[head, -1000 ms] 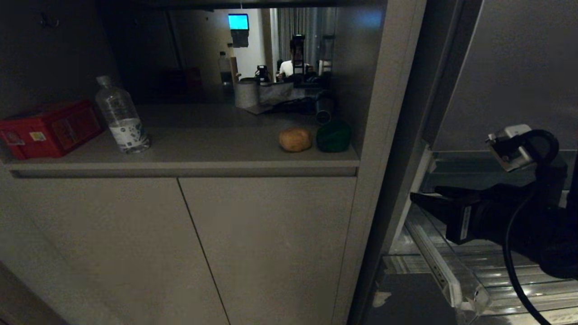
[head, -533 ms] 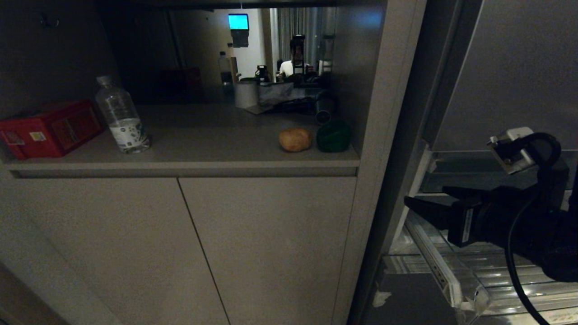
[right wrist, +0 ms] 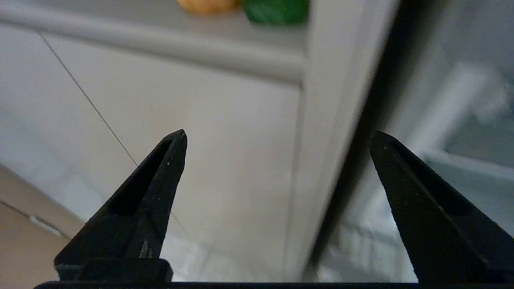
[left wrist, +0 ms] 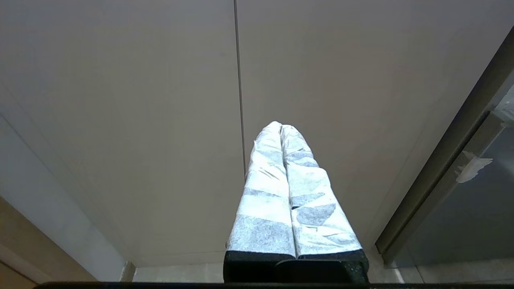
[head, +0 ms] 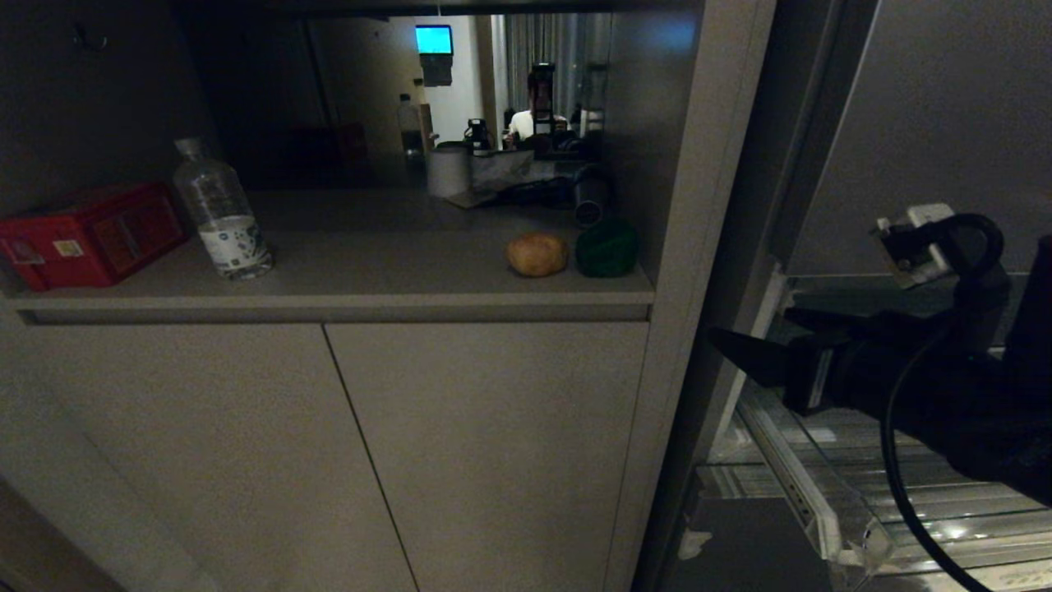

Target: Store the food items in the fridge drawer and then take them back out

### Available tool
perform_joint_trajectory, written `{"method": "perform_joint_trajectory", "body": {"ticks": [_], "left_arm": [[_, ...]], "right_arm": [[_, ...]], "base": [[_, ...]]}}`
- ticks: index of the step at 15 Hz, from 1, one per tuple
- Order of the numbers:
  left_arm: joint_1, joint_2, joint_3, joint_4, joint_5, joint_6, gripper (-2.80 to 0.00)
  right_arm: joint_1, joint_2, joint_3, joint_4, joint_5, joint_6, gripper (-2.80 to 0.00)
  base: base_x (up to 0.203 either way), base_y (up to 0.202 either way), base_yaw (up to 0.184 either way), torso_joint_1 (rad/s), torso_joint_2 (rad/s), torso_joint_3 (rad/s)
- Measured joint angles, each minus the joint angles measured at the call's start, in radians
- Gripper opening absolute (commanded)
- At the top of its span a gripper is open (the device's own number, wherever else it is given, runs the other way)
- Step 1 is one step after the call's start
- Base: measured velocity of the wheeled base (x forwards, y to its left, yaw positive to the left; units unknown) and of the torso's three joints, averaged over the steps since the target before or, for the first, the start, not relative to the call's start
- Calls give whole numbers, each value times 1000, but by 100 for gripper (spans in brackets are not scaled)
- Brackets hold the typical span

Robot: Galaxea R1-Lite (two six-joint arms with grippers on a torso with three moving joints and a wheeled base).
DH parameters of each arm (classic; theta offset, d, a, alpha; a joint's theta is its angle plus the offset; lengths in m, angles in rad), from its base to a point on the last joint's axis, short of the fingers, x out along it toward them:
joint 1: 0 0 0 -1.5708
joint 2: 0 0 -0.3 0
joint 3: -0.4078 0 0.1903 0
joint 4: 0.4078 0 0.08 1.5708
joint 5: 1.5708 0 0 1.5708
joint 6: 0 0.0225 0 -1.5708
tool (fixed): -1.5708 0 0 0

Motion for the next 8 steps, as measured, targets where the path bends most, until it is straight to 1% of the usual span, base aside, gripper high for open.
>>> {"method": "perform_joint_trajectory", "body": {"ticks": [2,4,6,8], "left_arm": [[0,0,0,-1,0,0,-280],[0,0,0,-1,0,0,-280],[0,0,0,-1,0,0,-280],[0,0,0,-1,0,0,-280]], "right_arm": [[31,72,-53,-43,-3,-1,0],[76,153,-127,-51,-23,-1,0],[118,233,-214,-54,-80,-4,0],[142,300,-303,-55,-133,-17,0]], "base": [[0,0,0,0,0,0],[0,0,0,0,0,0],[0,0,0,0,0,0],[0,0,0,0,0,0]]}}
